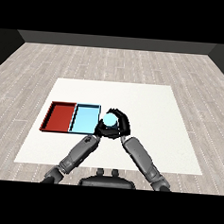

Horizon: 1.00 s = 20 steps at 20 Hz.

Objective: Pick the blue can and put it in the blue box

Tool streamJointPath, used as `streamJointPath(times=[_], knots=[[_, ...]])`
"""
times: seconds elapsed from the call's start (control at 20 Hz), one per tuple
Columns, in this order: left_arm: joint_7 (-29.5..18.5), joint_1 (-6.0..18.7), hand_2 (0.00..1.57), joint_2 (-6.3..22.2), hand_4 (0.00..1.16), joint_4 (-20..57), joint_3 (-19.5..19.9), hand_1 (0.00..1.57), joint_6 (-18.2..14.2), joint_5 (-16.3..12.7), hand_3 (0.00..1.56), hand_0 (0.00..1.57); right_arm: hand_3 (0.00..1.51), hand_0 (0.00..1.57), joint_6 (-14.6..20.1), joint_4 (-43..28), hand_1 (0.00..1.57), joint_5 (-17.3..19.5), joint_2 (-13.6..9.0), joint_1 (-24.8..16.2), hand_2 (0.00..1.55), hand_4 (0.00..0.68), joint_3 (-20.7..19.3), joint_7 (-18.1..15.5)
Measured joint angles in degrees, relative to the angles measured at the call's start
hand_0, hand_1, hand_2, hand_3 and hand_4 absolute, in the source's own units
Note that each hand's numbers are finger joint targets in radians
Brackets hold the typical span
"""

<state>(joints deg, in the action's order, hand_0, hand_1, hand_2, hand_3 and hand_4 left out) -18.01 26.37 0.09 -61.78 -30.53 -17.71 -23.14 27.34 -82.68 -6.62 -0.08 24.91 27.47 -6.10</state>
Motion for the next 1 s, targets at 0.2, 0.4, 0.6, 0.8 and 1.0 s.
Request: streamJointPath(times=[0.2, 0.4, 0.6, 0.8, 1.0], knots=[[-0.33, -0.02, 0.94, 0.1, 0.57, 0.45, -1.21, 0.86, -3.35, -1.9, 0.77, 0.86, 1.39, 1.45, 1.29, 0.96, 1.45, -3.66, -0.09, 0.58, 1.45, 0.614, 1.47, -2.39], [-5.49, 0.48, 1.57, 0.12, 0.82, 2.14, -2.97, 1.57, -4.33, -9.64, 1.46, 1.57, 1.4, 1.46, 1.95, 0.79, 1.46, -6.55, -0.13, 1.08, 1.44, 0.634, 1.79, -3.89], [-8.2, 2.19, 1.57, 0.09, 0.95, 4.76, -3.66, 1.57, -4.65, -13.71, 1.5, 1.57, 1.39, 1.44, 1.53, 0.31, 1.44, -6.96, -0.08, 0.44, 1.44, 0.618, 1.29, -4.21], [-11.46, 3.7, 1.57, 0.15, 1.11, 7.59, -3.56, 1.57, -3.79, -14.97, 1.51, 1.57, 1.37, 1.39, 1.67, -0.63, 1.39, -7.68, -0.34, -0.22, 1.42, 0.528, 1.72, -4.61], [-15.09, 2.83, 1.57, -0.1, 1.12, 7.5, -5.15, 1.57, -5.89, -15.77, 1.54, 1.57, 0.0, 0.0, -1.34, -0.02, 0.0, -9.49, -0.51, -0.24, 0.0, 0.0, 0.82, -4.61]])
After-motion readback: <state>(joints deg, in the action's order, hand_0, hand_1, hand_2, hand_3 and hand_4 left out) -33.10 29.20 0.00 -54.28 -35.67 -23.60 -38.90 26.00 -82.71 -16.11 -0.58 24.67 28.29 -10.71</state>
